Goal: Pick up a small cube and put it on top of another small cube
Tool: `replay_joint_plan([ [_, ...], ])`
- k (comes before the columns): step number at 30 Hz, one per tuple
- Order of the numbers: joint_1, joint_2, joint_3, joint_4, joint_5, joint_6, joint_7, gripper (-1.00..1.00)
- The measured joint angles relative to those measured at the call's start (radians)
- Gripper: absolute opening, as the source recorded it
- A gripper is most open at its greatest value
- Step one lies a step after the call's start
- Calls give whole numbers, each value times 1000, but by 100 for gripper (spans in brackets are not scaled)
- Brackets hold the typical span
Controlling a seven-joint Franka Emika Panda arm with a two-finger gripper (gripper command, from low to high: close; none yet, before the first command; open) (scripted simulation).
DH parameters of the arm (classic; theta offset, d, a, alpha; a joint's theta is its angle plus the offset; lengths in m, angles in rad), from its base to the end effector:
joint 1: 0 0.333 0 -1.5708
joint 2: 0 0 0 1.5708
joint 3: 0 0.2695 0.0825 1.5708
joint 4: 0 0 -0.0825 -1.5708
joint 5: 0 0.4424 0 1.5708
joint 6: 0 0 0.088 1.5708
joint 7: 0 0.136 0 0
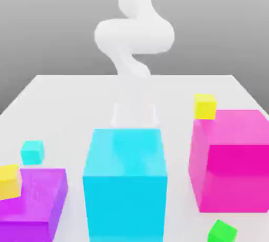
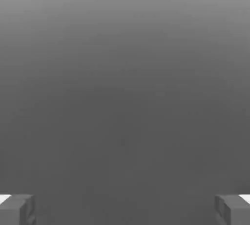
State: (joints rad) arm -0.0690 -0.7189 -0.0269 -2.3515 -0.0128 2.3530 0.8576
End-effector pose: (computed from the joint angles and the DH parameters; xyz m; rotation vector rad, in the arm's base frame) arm 0.4848 -0.0486 0.6009 -2.4135 1.2380 -0.9442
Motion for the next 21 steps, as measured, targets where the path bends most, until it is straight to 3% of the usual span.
replay_joint_plan([
  [14, -386, 507, -236, -308, -46, 327, 332, 0],
  [18, -479, 652, -322, -394, -9, 418, 389, 0],
  [21, -566, 765, -331, -436, 77, 491, 373, 0],
])
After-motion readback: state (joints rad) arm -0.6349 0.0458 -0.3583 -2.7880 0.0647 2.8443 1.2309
